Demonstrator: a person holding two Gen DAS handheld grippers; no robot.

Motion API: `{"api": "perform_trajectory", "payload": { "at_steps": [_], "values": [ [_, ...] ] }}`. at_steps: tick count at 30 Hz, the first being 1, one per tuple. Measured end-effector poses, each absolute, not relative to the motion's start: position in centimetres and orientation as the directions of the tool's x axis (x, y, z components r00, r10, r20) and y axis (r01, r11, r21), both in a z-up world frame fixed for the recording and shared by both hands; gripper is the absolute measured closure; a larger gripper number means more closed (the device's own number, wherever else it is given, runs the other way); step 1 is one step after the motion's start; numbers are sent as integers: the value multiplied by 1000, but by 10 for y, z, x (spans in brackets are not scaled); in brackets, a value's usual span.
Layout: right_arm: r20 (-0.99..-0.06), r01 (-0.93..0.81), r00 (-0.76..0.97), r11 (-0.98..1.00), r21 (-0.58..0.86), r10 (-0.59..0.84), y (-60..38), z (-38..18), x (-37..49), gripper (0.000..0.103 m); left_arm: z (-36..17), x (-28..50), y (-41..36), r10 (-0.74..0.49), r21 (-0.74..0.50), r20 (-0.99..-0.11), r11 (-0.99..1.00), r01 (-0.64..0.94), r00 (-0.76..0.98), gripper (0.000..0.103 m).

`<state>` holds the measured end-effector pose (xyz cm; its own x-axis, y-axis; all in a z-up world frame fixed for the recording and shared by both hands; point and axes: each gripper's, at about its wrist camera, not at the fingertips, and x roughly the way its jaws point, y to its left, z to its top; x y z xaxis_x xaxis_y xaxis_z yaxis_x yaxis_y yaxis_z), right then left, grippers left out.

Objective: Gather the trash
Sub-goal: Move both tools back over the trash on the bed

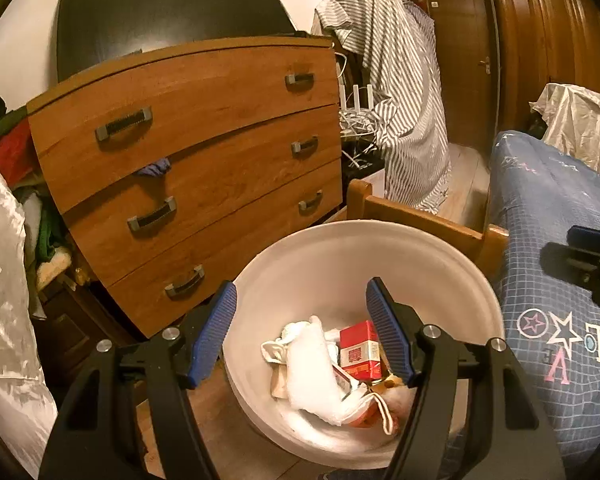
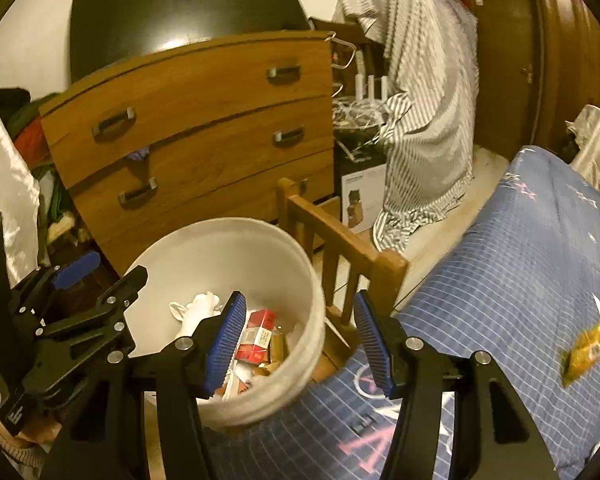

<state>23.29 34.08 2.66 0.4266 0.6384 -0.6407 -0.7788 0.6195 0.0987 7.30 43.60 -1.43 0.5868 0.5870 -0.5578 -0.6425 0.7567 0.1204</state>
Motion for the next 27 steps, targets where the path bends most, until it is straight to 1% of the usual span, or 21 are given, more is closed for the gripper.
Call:
{"api": "perform_trajectory", "payload": {
  "at_steps": [2,4,8,12,15,18,21,25,27],
  "values": [
    [-618,-774,451,626,88,644,324,32,229,45,-10,72,427,591,129,-544,761,-636,596,38],
    [-595,-764,475,639,87,649,303,39,226,45,-7,71,418,596,135,-533,760,-636,601,34],
    [-564,-740,501,663,116,657,262,50,222,45,-1,68,400,594,136,-519,767,-627,615,32],
    [-533,-714,543,691,114,648,209,59,214,45,2,65,382,590,143,-511,776,-615,625,27],
    [-516,-670,594,735,107,617,152,63,211,43,4,66,363,560,127,-512,799,-588,651,23],
    [-520,-598,647,794,107,558,90,57,214,40,2,73,338,511,119,-517,838,-533,687,20],
    [-538,-492,699,863,118,472,18,47,222,39,-3,85,308,442,105,-533,880,-463,721,18],
    [-556,-343,745,927,155,369,-73,31,233,38,-15,105,264,339,87,-570,931,-355,748,16],
    [-559,-268,767,949,167,315,-117,23,234,34,-21,113,243,287,77,-585,951,-301,758,15]
  ]
}}
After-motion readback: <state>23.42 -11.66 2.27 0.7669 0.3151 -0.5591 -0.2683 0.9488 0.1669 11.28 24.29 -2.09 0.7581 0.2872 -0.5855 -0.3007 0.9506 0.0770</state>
